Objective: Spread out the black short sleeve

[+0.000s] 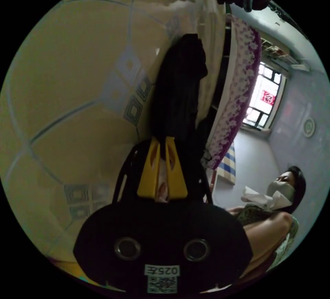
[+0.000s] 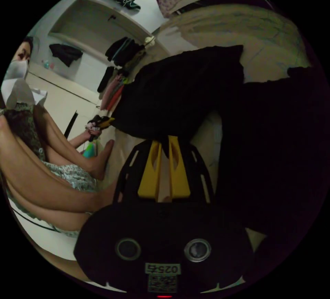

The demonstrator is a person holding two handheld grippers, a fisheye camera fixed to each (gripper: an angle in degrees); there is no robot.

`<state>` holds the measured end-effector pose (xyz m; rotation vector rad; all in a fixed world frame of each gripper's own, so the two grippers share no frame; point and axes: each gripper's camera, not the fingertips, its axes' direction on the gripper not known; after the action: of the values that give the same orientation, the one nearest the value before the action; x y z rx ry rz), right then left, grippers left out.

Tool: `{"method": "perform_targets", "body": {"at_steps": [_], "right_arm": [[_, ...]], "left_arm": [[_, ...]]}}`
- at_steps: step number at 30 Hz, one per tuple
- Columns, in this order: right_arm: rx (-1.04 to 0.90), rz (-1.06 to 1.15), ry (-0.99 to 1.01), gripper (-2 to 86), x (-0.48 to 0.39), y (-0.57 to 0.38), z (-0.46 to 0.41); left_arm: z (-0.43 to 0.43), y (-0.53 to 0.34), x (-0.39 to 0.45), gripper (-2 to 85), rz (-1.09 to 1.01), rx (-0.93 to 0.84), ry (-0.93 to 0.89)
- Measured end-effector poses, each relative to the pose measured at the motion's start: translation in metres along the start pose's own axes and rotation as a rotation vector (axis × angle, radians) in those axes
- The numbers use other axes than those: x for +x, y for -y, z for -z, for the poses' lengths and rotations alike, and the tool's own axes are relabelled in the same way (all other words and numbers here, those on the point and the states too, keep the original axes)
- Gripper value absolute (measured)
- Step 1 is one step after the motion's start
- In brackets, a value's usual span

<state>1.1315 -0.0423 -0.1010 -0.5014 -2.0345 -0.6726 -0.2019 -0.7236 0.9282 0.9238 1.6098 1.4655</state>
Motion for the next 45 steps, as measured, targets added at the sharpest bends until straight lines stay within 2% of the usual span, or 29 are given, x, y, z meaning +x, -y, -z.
{"method": "perform_targets", "body": {"at_steps": [2,4,6,8,9,11,13,15,17,20,22,25,28,30,34,39,41,45], "right_arm": [[-0.070,0.002,-0.004,8.2,-0.008,0.002,0.008],[-0.116,-0.018,0.045,11.6,-0.010,0.007,0.021],[-0.159,0.000,0.046,13.4,-0.018,0.020,0.038],[-0.164,0.145,-0.084,15.5,-0.047,0.058,0.054],[-0.170,0.195,-0.110,15.6,-0.054,0.071,0.054],[-0.204,0.343,-0.175,15.6,-0.076,0.130,0.035],[-0.237,0.427,-0.150,14.4,-0.083,0.171,0.005],[-0.277,0.454,-0.140,13.9,-0.078,0.203,-0.032],[-0.396,0.462,-0.187,13.9,-0.067,0.231,-0.075],[-0.472,0.477,-0.262,13.4,-0.062,0.242,-0.101],[-0.448,0.477,-0.274,12.6,-0.062,0.245,-0.104],[-0.430,0.453,-0.219,11.9,-0.064,0.249,-0.109],[-0.494,0.466,-0.216,11.4,-0.073,0.246,-0.129],[-0.523,0.483,-0.226,10.5,-0.084,0.240,-0.143],[-0.491,0.537,-0.350,1.2,-0.116,0.227,-0.157],[-0.326,0.525,-0.278,-0.3,-0.173,0.200,-0.120],[-0.289,0.561,-0.193,-0.5,-0.214,0.170,-0.092],[-0.409,0.566,-0.038,-0.6,-0.272,0.119,-0.065]], "left_arm": [[-0.006,-0.008,-0.003,3.2,0.000,-0.021,0.157],[-0.001,-0.016,0.008,4.9,-0.094,0.008,0.261],[0.003,-0.019,0.034,5.9,-0.254,0.055,0.362],[-0.024,-0.006,0.085,6.1,-0.591,-0.007,0.494],[-0.037,0.001,0.096,6.2,-0.668,-0.041,0.535],[-0.113,0.036,0.131,6.3,-0.924,-0.207,0.658],[-0.174,0.062,0.143,6.2,-1.055,-0.306,0.663],[-0.233,0.084,0.146,6.1,-1.160,-0.388,0.735],[-0.300,0.102,0.139,6.0,-1.276,-0.500,0.873],[-0.353,0.113,0.122,5.9,-1.326,-0.602,0.971],[-0.374,0.117,0.109,5.9,-1.321,-0.659,0.992],[-0.403,0.118,0.083,5.7,-1.282,-0.729,0.979],[-0.435,0.116,0.057,5.3,-1.235,-0.751,0.969],[-0.454,0.111,0.042,4.6,-1.234,-0.739,1.000],[-0.493,0.097,0.017,0.7,-1.244,-0.708,1.052],[-0.495,0.055,0.007,-0.7,-1.276,-0.509,1.023],[-0.478,0.016,0.007,-0.9,-1.288,-0.453,0.930],[-0.452,-0.048,-0.005,-0.9,-1.261,-0.527,0.806]]}}
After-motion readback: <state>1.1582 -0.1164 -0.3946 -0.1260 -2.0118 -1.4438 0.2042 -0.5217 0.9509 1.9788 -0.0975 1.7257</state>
